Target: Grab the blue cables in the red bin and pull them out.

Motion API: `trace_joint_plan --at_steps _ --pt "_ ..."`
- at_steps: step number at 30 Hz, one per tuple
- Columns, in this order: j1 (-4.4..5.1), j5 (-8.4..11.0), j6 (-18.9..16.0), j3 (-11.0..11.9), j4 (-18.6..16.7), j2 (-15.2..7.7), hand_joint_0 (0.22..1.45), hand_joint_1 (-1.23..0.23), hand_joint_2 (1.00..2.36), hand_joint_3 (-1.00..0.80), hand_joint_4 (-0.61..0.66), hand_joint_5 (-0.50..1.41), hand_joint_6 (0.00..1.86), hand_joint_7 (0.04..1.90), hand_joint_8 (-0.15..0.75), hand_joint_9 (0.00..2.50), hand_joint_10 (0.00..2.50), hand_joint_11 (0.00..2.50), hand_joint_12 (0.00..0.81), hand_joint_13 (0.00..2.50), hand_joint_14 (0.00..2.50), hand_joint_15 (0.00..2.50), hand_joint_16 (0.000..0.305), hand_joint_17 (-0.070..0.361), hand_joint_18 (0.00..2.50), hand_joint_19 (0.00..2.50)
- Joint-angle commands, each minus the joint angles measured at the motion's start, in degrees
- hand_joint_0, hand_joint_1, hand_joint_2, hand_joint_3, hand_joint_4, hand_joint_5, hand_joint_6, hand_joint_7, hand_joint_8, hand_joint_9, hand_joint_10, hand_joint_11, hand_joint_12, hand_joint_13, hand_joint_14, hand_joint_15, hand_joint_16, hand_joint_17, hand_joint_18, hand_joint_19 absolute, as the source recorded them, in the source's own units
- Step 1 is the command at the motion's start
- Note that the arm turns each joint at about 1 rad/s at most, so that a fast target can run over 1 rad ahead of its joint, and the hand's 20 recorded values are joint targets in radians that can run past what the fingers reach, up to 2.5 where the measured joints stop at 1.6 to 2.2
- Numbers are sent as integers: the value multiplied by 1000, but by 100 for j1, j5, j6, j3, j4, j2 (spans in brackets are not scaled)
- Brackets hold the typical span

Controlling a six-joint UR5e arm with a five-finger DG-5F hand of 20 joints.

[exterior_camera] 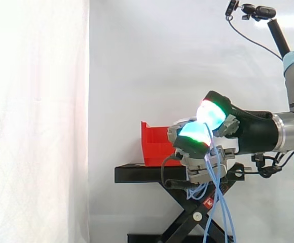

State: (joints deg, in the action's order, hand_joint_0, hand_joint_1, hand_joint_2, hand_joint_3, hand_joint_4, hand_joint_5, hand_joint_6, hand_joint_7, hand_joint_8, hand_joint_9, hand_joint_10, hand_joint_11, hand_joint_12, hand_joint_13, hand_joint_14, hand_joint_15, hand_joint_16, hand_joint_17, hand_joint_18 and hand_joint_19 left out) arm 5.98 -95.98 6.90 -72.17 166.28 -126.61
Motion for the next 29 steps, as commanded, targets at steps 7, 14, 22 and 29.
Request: trace_joint_plan --at_steps 7,14,22,29 --pt "0 0 0 1 1 5 948 -907 1000 -1000 -6 894 560 776 234 1155 30 889 284 1305 1279 1568 40 90 1242 1738" --pt "0 -9 0 1 1 -4 948 -907 1000 -1000 3 898 553 772 230 1152 30 890 284 1305 1271 1570 40 90 1241 1729" --pt "0 0 0 1 1 -4 949 -907 1000 -1000 -4 899 543 786 230 1152 29 878 281 1310 1247 1563 40 90 1242 1713" --pt "0 -9 0 1 1 5 950 -907 1000 -1000 6 900 532 790 231 1155 30 881 282 1315 1222 1590 40 90 1236 1717"
